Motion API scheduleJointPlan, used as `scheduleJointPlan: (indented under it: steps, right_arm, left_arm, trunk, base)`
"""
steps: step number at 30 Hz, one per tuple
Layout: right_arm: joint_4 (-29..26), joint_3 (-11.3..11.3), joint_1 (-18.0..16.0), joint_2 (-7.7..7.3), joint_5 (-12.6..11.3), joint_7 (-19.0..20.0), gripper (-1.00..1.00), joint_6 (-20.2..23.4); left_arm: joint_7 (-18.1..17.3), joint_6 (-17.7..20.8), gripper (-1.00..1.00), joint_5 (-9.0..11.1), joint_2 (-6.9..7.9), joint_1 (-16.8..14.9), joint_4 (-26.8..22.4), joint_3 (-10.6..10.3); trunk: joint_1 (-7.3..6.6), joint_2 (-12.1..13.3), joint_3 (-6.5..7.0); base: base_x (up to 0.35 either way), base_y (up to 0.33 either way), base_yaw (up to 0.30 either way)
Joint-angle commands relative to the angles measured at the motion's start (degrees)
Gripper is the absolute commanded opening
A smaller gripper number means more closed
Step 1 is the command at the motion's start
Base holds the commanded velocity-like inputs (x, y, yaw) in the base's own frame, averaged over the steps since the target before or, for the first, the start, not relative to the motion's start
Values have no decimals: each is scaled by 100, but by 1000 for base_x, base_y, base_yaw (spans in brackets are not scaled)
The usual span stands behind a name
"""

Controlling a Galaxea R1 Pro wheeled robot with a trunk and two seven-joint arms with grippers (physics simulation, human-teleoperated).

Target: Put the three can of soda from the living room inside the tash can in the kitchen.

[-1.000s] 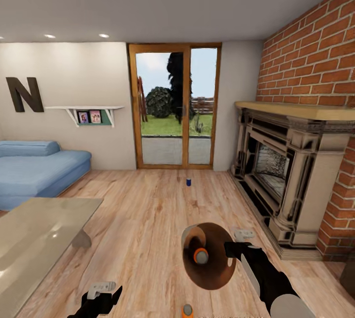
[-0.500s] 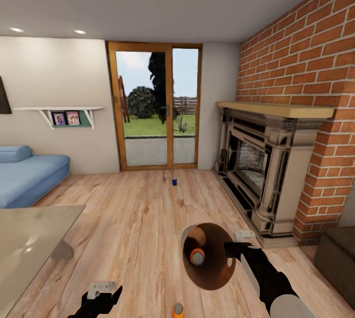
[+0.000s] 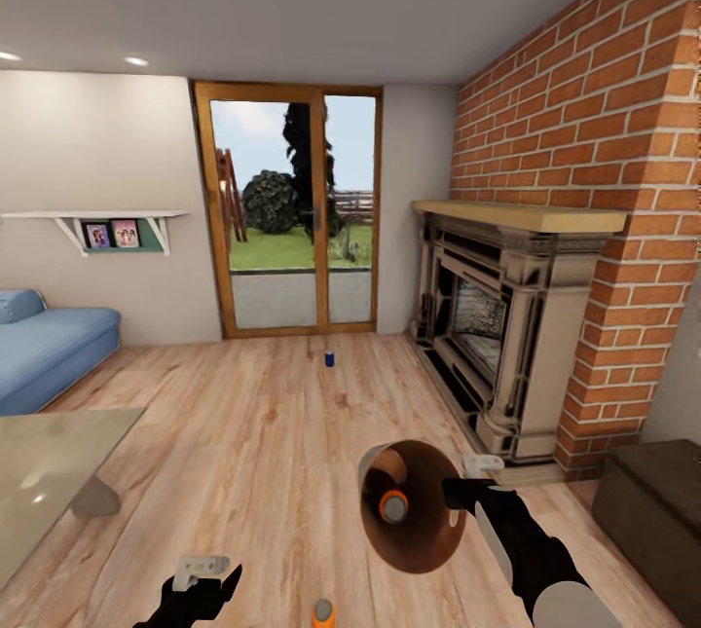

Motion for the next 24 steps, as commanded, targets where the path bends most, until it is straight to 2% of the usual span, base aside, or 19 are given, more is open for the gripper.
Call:
scheduleJointPlan:
  steps: [1, 9, 18, 24]
  right_arm:
    - [-7, -3, -4, -3, -28, 1, -100, 1]
    - [-8, -10, -3, -9, -28, 1, -100, 2]
    - [-10, -11, -5, -14, -28, -4, -100, -3]
    - [-10, -11, -3, -16, -28, -15, -100, 0]
  left_arm:
    - [0, 0, 100, 1, 0, 0, 1, 2]
    - [0, -3, 100, 2, 0, 0, 1, 5]
    - [0, 0, 100, -5, 0, 0, 1, -4]
    - [0, -4, 100, -6, 0, 0, 1, 2]
  trunk:
    - [0, -1, 1]
    - [0, -1, 1]
    - [0, -1, 1]
    - [0, -1, 1]
  base:
    - [0, -243, -1]
    - [0, -167, 0]
    - [0, -254, 0]
    - [20, -86, 0]
